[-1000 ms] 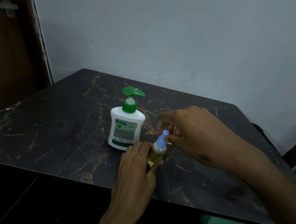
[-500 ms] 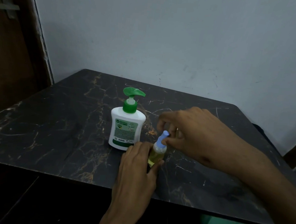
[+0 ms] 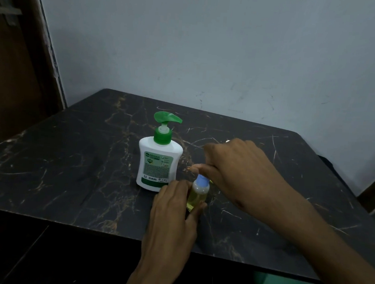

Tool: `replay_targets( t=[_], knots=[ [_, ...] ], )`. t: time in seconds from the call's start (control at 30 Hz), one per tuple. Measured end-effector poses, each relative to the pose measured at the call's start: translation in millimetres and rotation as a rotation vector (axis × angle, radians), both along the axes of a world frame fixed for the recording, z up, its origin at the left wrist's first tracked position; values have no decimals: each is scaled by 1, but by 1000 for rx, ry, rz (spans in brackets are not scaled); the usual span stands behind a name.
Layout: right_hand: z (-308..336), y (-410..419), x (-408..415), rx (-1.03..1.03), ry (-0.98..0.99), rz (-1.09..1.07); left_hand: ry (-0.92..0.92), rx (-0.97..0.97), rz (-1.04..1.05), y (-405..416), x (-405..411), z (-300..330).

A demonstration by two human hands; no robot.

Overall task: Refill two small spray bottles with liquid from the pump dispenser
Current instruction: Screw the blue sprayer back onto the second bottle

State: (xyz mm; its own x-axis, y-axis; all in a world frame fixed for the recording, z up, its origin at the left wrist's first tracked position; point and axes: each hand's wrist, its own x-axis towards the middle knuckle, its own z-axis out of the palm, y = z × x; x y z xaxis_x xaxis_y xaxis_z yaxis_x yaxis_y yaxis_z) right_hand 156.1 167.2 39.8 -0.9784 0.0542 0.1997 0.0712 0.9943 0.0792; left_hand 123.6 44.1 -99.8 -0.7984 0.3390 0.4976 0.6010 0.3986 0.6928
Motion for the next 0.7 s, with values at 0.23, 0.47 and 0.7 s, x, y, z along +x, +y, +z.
replay_targets(
  t=[0.23,0.47,0.7],
  knots=[
    [-35,25,18,-280,271,27,-1,-9,-24,-3,4,6],
    [-73,75,41,-512,347,-255,18,-108,-28,6,0,16],
    [-90,86,2,-682,275,-206,27,-163,17,32,-10,27]
  ],
)
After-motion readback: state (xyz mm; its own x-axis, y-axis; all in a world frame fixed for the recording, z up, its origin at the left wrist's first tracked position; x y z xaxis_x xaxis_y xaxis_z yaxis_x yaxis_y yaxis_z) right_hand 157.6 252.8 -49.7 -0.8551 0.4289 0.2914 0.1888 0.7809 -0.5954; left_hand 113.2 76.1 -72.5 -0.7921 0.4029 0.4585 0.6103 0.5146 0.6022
